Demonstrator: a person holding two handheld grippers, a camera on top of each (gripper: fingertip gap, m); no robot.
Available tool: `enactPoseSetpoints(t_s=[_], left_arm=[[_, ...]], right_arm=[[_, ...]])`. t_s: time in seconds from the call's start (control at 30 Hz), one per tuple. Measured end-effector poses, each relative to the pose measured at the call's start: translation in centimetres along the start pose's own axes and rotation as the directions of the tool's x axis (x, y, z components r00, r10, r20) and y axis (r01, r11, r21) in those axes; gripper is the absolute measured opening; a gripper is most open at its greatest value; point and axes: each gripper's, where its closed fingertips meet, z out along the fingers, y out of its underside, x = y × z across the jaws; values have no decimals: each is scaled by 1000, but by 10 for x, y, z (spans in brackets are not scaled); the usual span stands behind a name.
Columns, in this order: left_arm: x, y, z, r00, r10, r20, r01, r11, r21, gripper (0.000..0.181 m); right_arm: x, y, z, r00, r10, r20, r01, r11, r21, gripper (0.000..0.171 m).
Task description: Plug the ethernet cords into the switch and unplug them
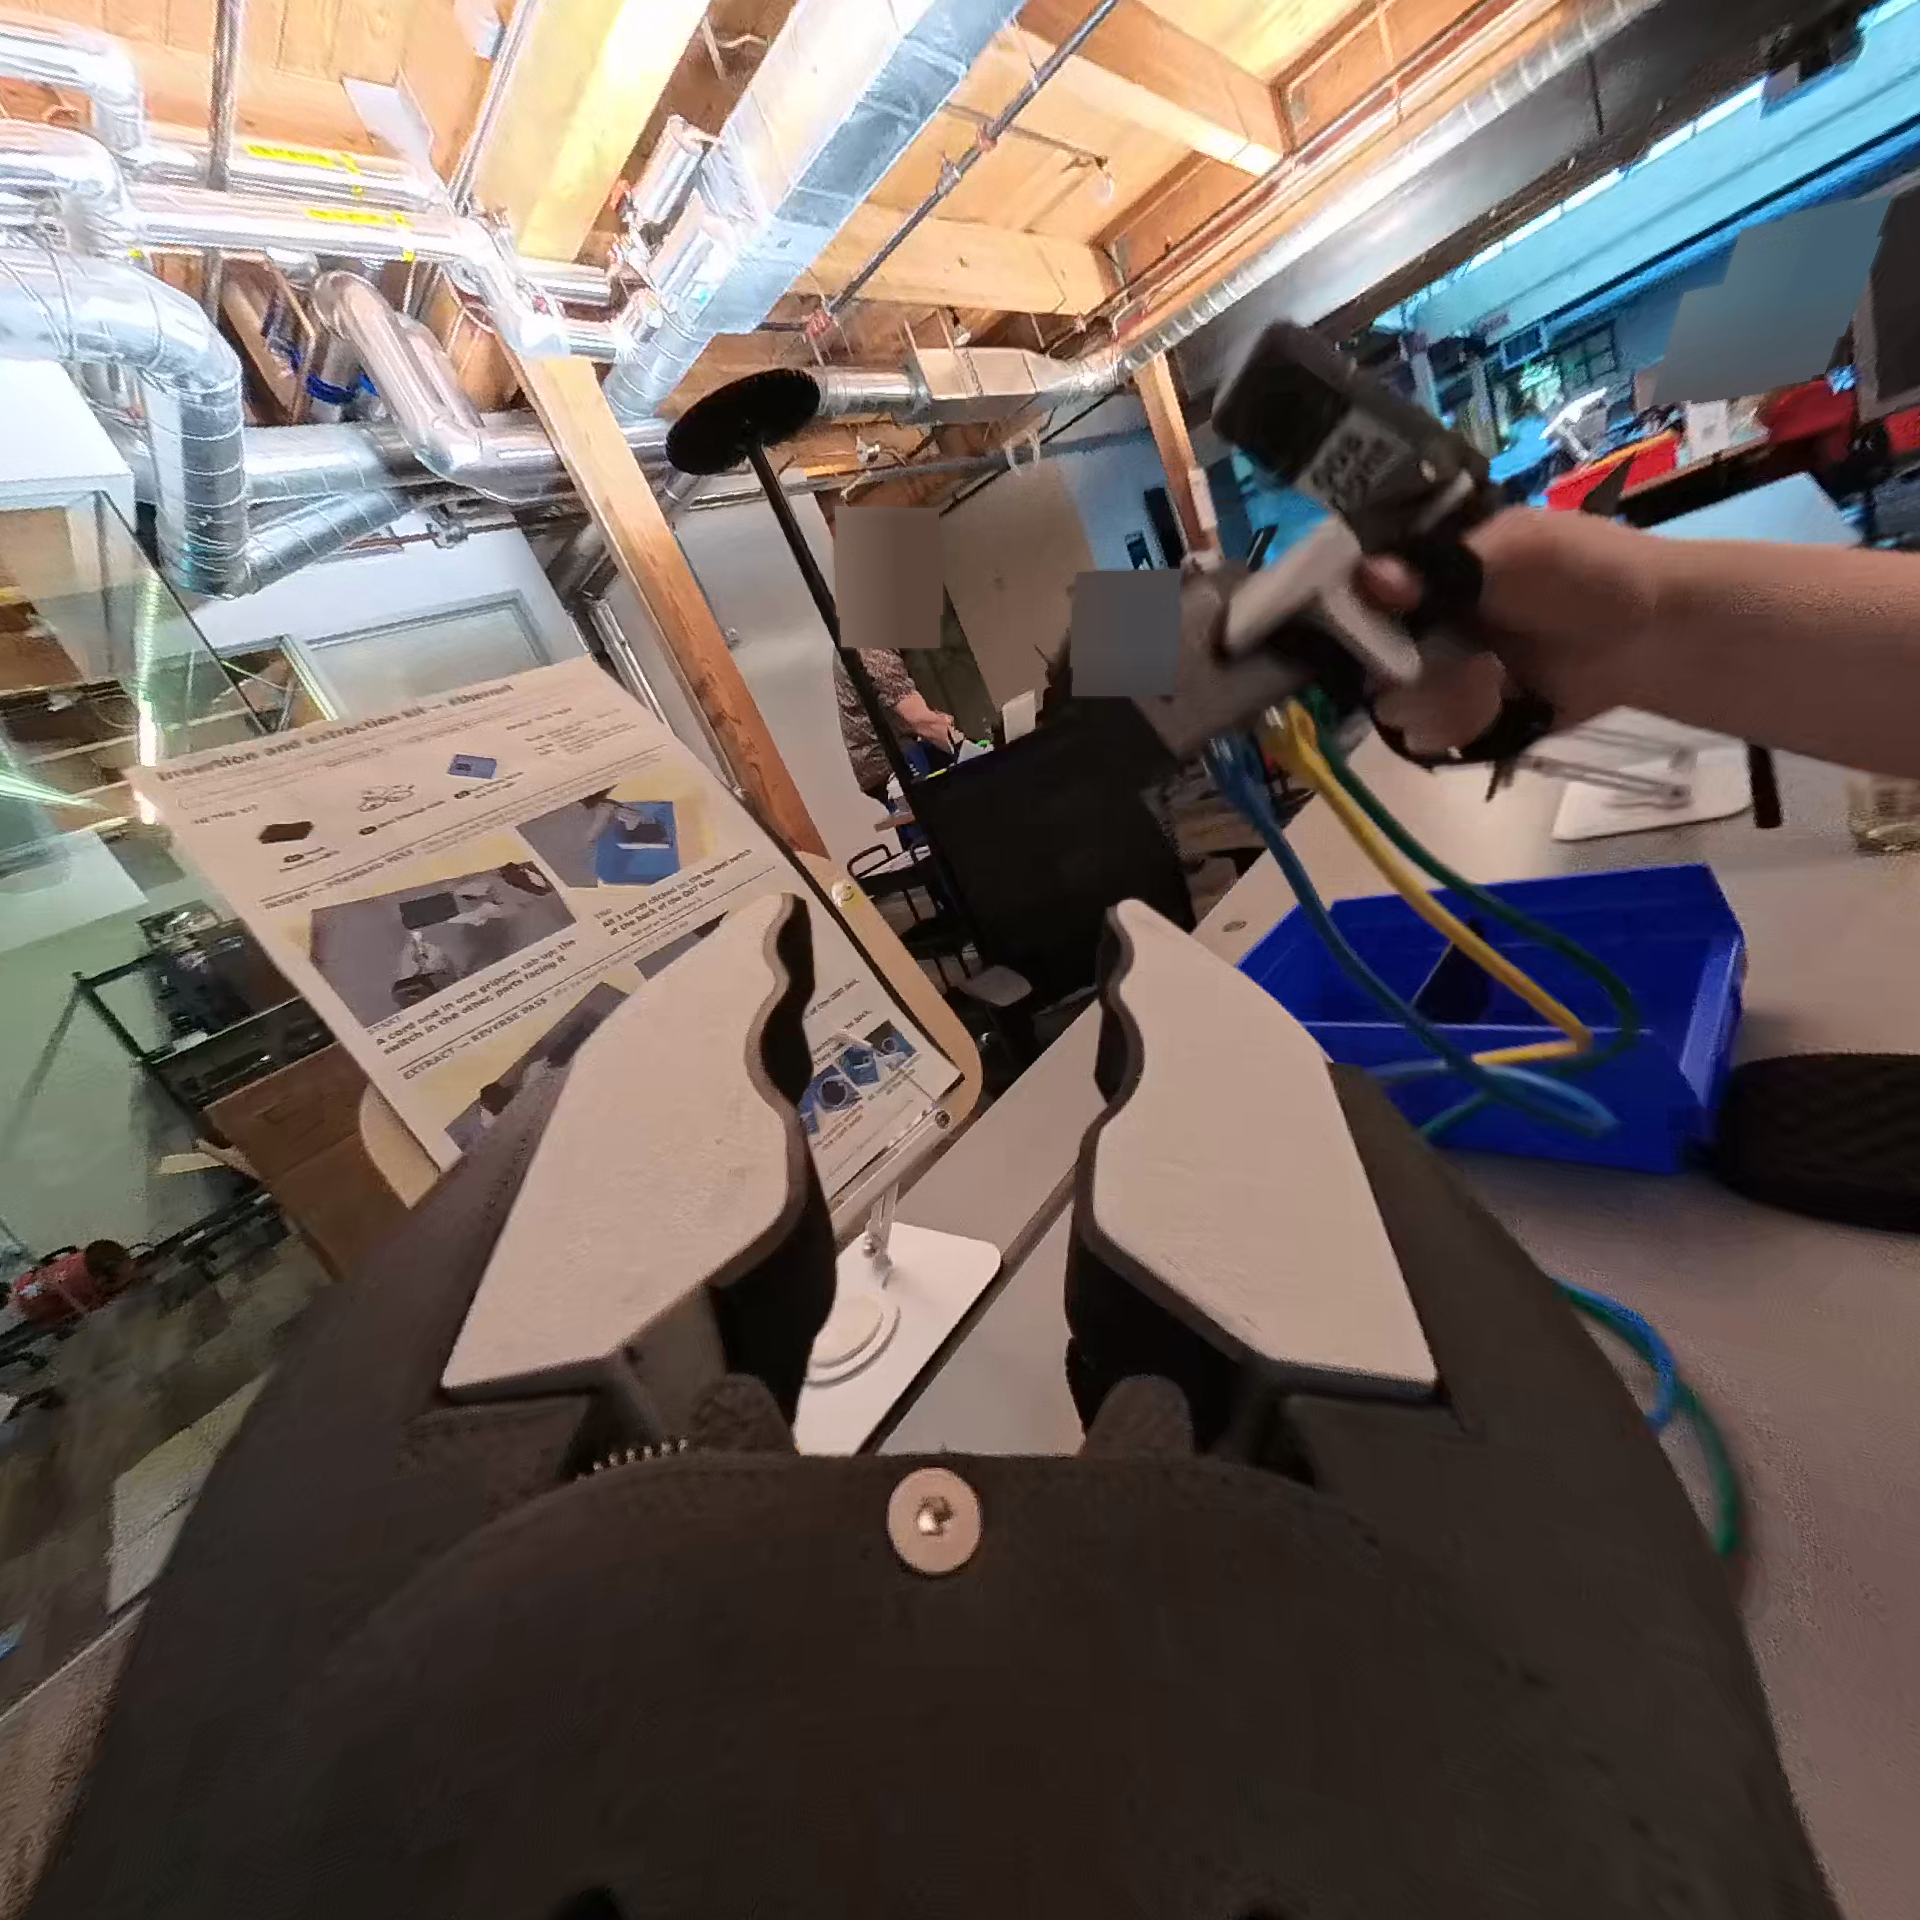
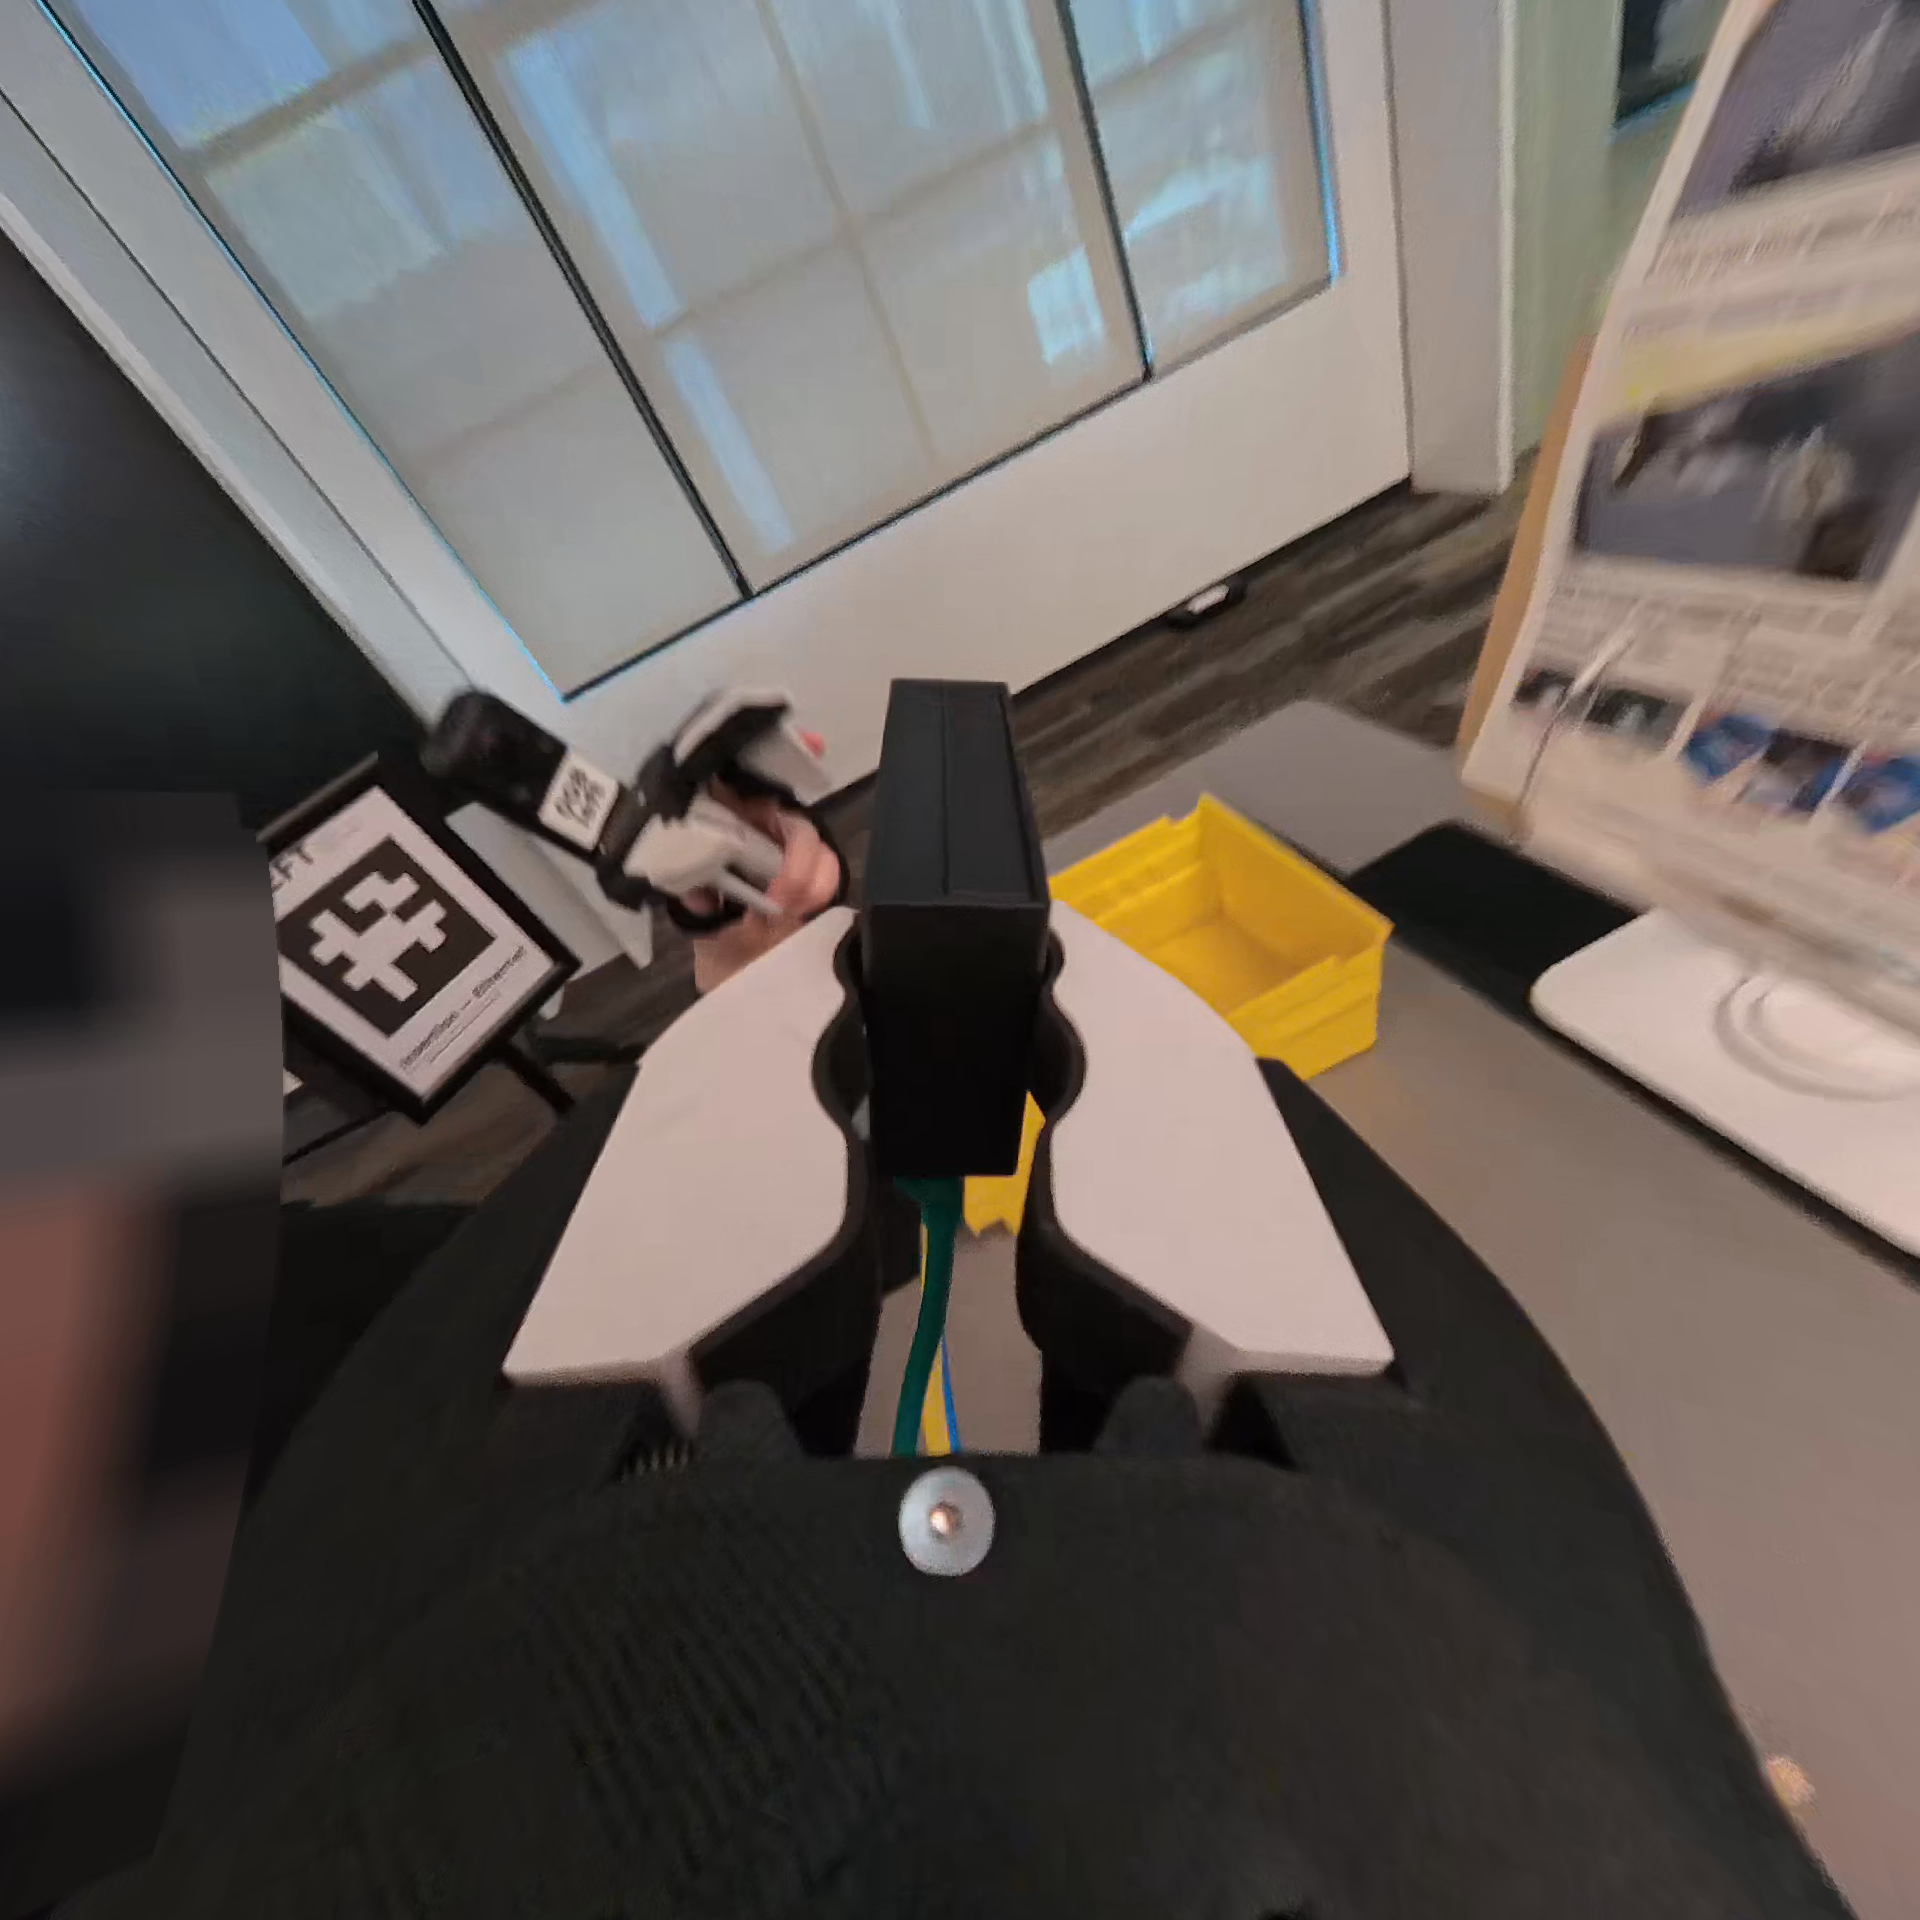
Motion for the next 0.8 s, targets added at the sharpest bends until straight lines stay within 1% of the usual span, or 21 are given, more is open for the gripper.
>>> enactPoseSetpoints(t_s=[0.17,0.27,0.37,0.47,0.6,0.7,0.8], left_arm=[[-3,-3,-2,1000,-20,14,20,1000,5,50],[-1,0,1,1000,-28,9,28,1000,-9,49],[3,5,6,1000,-19,2,19,999,-40,50],[8,12,13,1000,-10,-10,10,998,-70,50],[20,21,24,999,7,-41,-12,993,-115,51],[27,32,32,998,34,-55,-42,986,-163,52],[33,41,39,996,44,-76,-59,979,-198,53]], right_arm=[[-37,-98,-55,988,-127,-87,136,984,112,28],[-53,-140,-89,971,-168,-169,192,972,136,28],[-64,-172,-121,947,-199,-251,244,955,167,28],[-65,-191,-149,919,-210,-333,276,947,164,28],[-44,-192,-183,873,-185,-452,268,955,126,29],[-41,-195,-202,872,-169,-459,276,945,176,29],[-45,-209,-216,879,-143,-456,276,930,241,28]])
